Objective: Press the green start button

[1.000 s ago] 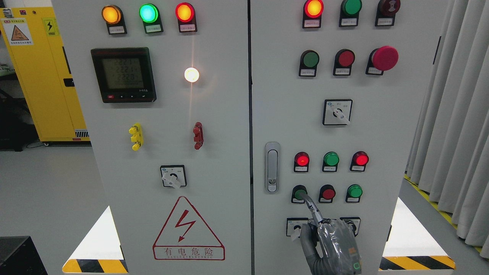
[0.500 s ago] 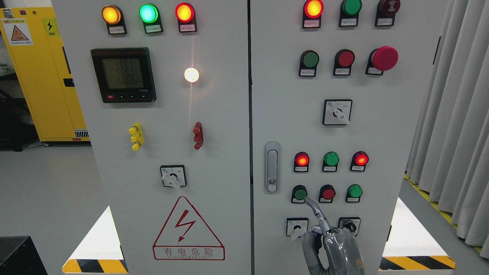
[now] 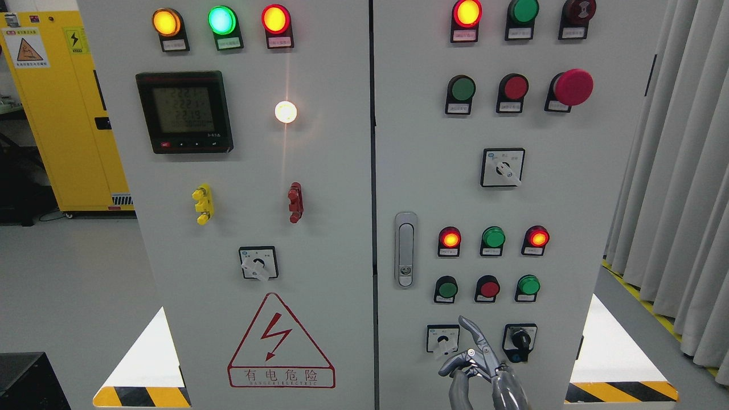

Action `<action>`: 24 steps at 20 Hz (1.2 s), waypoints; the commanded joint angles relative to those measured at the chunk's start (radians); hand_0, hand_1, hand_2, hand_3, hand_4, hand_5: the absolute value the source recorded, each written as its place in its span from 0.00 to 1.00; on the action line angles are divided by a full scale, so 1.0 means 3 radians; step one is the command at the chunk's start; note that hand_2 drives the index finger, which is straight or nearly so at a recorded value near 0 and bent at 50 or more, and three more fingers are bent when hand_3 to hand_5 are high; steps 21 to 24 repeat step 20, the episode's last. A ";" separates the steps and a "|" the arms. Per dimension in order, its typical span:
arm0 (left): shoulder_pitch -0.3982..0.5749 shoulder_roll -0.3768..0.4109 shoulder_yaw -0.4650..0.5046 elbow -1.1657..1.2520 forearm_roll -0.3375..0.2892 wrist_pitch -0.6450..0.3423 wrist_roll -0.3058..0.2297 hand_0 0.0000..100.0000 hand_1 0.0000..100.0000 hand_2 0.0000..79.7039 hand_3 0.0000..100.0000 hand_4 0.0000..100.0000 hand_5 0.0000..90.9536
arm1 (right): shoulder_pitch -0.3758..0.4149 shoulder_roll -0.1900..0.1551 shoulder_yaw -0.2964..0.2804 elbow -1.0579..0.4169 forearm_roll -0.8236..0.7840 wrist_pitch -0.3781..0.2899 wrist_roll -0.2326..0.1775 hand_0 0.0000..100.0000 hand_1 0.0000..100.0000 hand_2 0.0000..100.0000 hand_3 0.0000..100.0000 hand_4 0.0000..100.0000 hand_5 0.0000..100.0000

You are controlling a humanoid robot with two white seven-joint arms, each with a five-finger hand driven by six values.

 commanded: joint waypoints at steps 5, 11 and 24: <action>0.0003 0.0000 0.0000 0.0001 0.0000 -0.0001 0.0001 0.12 0.56 0.00 0.00 0.00 0.00 | 0.0036 -0.0016 0.0168 -0.0283 -0.0527 0.0085 0.0038 0.59 0.68 0.00 0.00 0.01 0.01; -0.0002 0.0000 0.0000 0.0001 0.0000 -0.0001 0.0001 0.12 0.56 0.00 0.00 0.00 0.00 | 0.0071 -0.0016 0.0168 -0.0272 -0.0527 0.0085 0.0038 0.53 0.67 0.00 0.00 0.01 0.00; -0.0002 0.0000 0.0000 -0.0004 0.0000 -0.0001 0.0001 0.12 0.56 0.00 0.00 0.00 0.00 | 0.0133 -0.0057 0.0224 -0.0277 -0.0511 0.0080 0.0033 0.47 0.67 0.00 0.00 0.02 0.00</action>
